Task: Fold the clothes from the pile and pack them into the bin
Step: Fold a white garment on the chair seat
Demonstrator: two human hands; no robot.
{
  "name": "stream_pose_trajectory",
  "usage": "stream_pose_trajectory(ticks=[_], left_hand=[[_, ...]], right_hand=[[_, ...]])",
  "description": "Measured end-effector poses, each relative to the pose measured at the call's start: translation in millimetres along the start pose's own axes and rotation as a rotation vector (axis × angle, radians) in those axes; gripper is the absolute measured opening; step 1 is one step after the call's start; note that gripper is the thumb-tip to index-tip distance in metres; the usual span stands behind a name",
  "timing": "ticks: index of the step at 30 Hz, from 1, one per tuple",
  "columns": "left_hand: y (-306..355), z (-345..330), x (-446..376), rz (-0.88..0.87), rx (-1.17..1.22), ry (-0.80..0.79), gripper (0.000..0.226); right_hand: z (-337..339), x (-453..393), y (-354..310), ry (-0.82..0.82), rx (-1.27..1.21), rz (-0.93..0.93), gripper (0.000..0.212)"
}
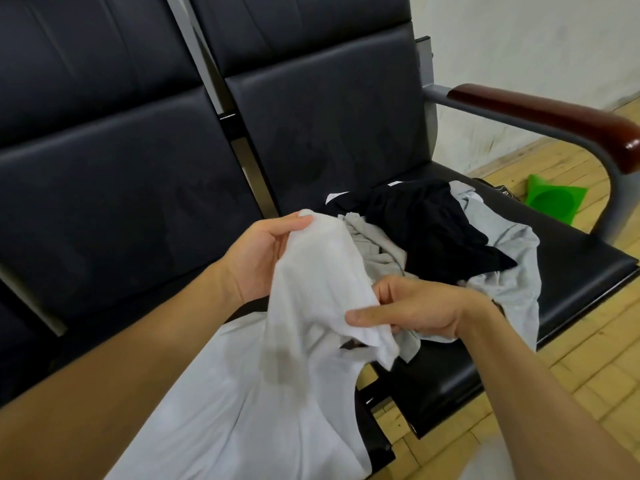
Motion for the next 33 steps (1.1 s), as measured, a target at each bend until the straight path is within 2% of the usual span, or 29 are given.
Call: stream_pose_trajectory(ticks=[3, 5, 7, 9, 11, 13, 15, 17, 18, 20, 22, 26, 29, 31, 33], left_hand=[[2.7, 4.5, -3.0, -0.016, 0.001, 0.058, 0.03], [4.3, 7.8, -5.3, -0.025, 0.009, 0.11, 0.024], [5.9, 10.4, -8.4, -0.06, 0.057, 0.11, 0.02], [6.1, 9.9, -10.8, -0.112, 0.123, 0.078, 0.033], [4.6, 4.8, -13.0, -0.137, 0.124, 0.028, 0.042], [2.2, -4.8, -17.5, -0.128, 0.076, -0.021, 0.045], [0.0, -15.1, -27.8, -0.123, 0.035, -0.019, 0.047], [-1.8, -26.1, -44.8, -0.116, 0.034, 0.01, 0.051], [-2.7, -32.2, -54.5, -0.114, 0.037, 0.026, 0.052], [-4.6, -45.2, -72.5, -0.094, 0.036, 0.065, 0.051], [-6.6, -59.6, -87.9, -0.047, 0.049, 0.099, 0.041], [-10.9, -79.3, -102.5, 0.057, 0.015, 0.154, 0.029], [-4.8, -74.8, -98.3, 0.014, -0.033, 0.159, 0.02], [6.0, -59.0, -84.9, -0.041, 0.003, 0.122, 0.01], [20.8, -30.3, -64.5, -0.114, 0.034, 0.112, 0.01]], right_hand=[[2.4, 6.9, 2.9, -0.019, 0.019, -0.026, 0.05], [8.1, 15.1, 2.5, 0.081, 0.002, -0.01, 0.044], [18.6, 23.4, 5.0, 0.288, -0.004, 0.008, 0.043], [31.7, 27.4, 14.9, 0.559, 0.02, -0.008, 0.047], [39.2, 28.5, 22.3, 0.726, 0.027, -0.026, 0.047], [39.0, 29.9, 22.0, 0.731, -0.027, 0.009, 0.035], [37.2, 31.7, 16.3, 0.674, -0.212, 0.081, 0.023], [39.2, 34.8, 13.4, 0.696, -0.447, 0.146, 0.031], [41.7, 35.0, 13.5, 0.763, -0.492, 0.161, 0.027], [44.2, 34.3, 17.7, 0.961, -0.315, 0.087, 0.016], [45.9, 33.3, 26.1, 1.083, -0.057, -0.002, 0.019], [50.3, 40.8, 31.1, 1.177, 0.135, -0.119, 0.006], [50.0, 47.9, 19.3, 1.21, 0.169, -0.119, 0.013], [41.7, 45.9, 3.1, 1.129, 0.182, -0.074, 0.02], [23.8, 38.9, -18.6, 0.986, 0.169, 0.048, 0.022]])
Point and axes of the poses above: each hand's wrist, its own x-axis away from the middle knuckle, its own z-axis out of the back of the hand, y = z × x, the point moved 1 cm from there along -x, towards the middle knuckle, and after that the axes turned 7 degrees about x, right-handed, at the moved point
